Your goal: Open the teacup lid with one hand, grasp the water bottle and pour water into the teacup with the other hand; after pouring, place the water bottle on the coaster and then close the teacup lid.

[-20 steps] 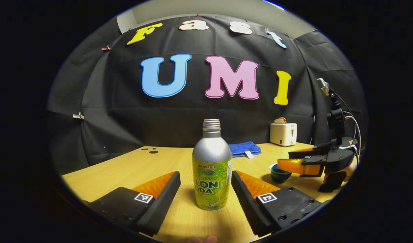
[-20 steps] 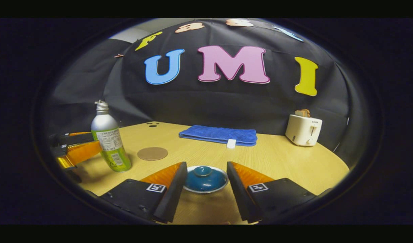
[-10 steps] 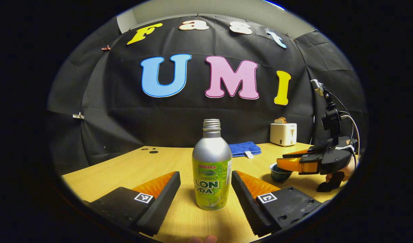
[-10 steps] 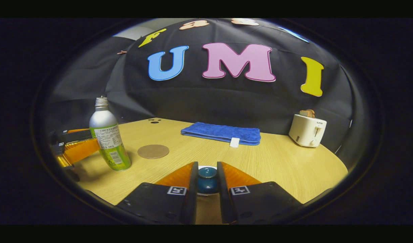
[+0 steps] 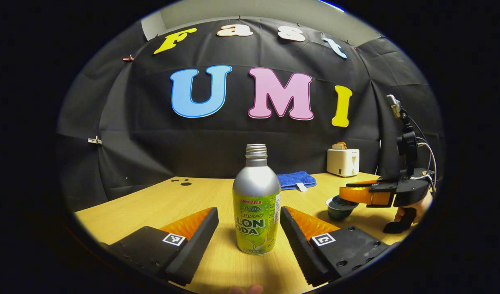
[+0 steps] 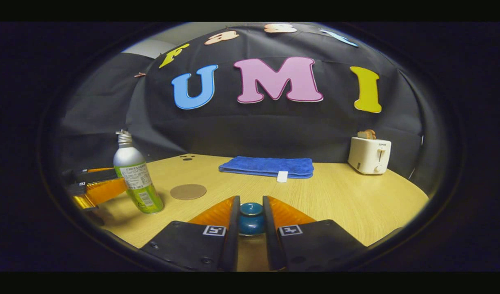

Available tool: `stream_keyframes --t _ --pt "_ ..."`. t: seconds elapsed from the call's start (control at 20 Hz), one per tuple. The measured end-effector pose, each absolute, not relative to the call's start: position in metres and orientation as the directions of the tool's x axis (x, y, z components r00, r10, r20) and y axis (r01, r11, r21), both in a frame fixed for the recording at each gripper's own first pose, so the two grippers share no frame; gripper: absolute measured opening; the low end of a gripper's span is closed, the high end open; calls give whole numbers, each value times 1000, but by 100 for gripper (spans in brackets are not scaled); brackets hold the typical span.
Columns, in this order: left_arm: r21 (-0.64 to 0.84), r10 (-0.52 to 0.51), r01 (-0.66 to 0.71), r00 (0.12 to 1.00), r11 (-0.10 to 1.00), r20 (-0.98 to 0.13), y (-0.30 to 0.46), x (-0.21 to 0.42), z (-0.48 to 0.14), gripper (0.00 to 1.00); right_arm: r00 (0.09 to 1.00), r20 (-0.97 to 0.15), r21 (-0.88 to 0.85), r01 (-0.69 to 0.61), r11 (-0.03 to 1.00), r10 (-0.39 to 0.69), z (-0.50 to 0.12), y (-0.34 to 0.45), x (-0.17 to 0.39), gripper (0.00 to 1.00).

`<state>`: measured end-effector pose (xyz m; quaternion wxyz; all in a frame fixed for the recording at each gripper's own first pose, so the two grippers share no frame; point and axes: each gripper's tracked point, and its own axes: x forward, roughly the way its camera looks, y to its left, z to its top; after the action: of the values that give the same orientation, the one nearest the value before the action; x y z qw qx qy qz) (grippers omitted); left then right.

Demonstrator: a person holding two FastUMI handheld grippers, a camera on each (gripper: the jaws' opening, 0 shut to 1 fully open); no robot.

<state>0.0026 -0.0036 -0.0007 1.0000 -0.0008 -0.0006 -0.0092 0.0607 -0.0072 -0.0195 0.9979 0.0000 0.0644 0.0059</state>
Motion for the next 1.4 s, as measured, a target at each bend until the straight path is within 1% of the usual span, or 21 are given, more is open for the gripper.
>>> stream_keyframes --t 0.05,0.1,0.15,0.4,0.6,0.65,0.7,0.75,0.8,0.85,0.9,1.0,1.05,1.1,1.15,1.2,1.25,1.3,1.4 --pt "-2 -25 25 1000 1000 2 -4 3 -1 96 994 -111 1 -2 1000 2 -17 -11 56 37" --pt "-1 -30 30 1000 1000 1 -4 4 -1 96 996 -94 1 7 1000 -7 -14 -15 51 32" --pt "-1 -37 37 999 999 2 -6 5 -2 96 997 -77 1 18 1000 -17 -12 -19 46 37" --pt "-1 -52 52 999 999 1 -13 23 0 96 997 -33 1 66 998 -66 -4 -48 22 37" --pt "-1 -42 42 999 999 -1 -13 35 0 97 991 -1 -2 134 991 -134 0 -85 4 37" --pt "-2 -38 38 999 999 -1 -13 37 0 96 989 1 -4 147 989 -147 0 -92 0 32" --pt "-3 -36 36 999 999 2 -12 33 0 90 988 2 -3 157 988 -157 2 -99 -4 27" --pt "1 -42 42 999 999 1 -13 37 0 84 986 2 -3 164 986 -164 2 -105 -5 37" --pt "19 -43 43 999 999 -1 -14 37 0 83 985 1 -3 175 985 -175 2 -112 -7 32" --pt "59 -38 38 999 998 -2 -15 38 1 82 982 2 -3 187 982 -187 2 -118 -9 32" --pt "132 -19 18 1000 991 2 -15 41 2 81 980 3 -4 199 980 -199 3 -123 -10 27" --pt "307 16 -16 1000 952 1 -17 46 5 81 979 2 -4 204 979 -204 2 -126 -11 27" --pt "376 12 -12 1000 926 3 -24 47 7 80 979 2 -4 204 979 -204 3 -126 -12 32" --pt "436 1 0 1000 900 -1 -35 51 10 81 980 2 -4 201 980 -201 3 -125 -11 27" --pt "491 -13 15 1000 871 -7 -45 55 11 80 980 2 -4 197 980 -197 3 -125 -11 27" --pt "541 -26 31 1000 840 -17 -52 58 11 81 981 1 -4 193 981 -193 3 -124 -11 32" --pt "586 -36 46 999 809 -28 -61 61 12 80 981 2 -4 192 981 -191 3 -124 -11 27" --pt "648 -42 56 998 759 -38 -68 65 12 80 981 1 -4 193 981 -193 2 -126 -11 32" --pt "776 -39 43 999 630 -24 -79 68 19 80 979 1 -4 203 979 -203 3 -132 -11 32"
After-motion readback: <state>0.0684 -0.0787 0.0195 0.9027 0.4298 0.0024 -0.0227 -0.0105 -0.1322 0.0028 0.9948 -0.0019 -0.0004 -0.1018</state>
